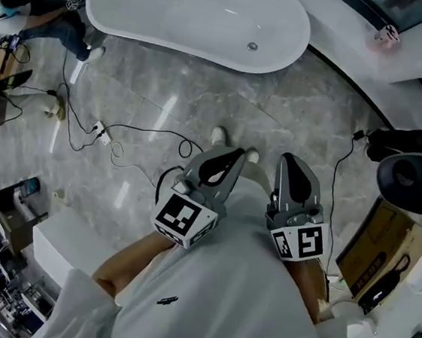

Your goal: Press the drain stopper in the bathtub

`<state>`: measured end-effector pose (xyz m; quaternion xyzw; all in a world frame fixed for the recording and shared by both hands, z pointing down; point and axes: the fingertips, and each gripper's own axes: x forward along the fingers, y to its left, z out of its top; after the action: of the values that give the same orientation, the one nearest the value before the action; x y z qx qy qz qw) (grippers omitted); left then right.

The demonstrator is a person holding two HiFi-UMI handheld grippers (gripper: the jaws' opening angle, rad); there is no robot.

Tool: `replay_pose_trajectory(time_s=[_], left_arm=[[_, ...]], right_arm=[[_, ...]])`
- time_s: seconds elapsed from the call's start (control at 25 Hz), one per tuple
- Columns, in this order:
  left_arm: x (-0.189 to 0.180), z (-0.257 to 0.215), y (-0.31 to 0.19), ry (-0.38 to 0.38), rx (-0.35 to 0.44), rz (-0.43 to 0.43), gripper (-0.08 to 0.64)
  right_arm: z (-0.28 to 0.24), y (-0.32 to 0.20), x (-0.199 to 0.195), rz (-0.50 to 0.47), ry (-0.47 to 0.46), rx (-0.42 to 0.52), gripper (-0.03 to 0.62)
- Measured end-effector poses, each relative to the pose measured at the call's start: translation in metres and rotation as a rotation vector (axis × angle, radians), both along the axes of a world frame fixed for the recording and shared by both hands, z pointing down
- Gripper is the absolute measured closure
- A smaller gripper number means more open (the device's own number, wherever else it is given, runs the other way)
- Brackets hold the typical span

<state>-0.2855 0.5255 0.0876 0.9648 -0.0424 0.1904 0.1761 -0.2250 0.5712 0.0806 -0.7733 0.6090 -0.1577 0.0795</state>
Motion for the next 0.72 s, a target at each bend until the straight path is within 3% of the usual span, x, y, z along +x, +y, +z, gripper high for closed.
replay_pose_trajectory(time_s=[0.16,0.32,0.48,0.72], left_arm=[[-0.002,0.002,-0.004,0.022,0.026,-0.029,0.561],[-0.009,0.005,-0.026,0.032,0.009,-0.115,0.561],[0.007,0.013,-0.066,0.029,-0.029,-0.161,0.561],[0.061,0.02,-0.157,0.033,-0.059,-0.156,0.561]], right_arm=[[0.011,0.01,-0.011,-0.016,0.002,-0.017,0.597],[0.021,-0.006,-0.007,-0.053,0.001,-0.04,0.597],[0.019,-0.055,0.013,-0.101,0.016,-0.041,0.597],[0.013,-0.152,0.06,-0.149,0.053,-0.07,0.597]])
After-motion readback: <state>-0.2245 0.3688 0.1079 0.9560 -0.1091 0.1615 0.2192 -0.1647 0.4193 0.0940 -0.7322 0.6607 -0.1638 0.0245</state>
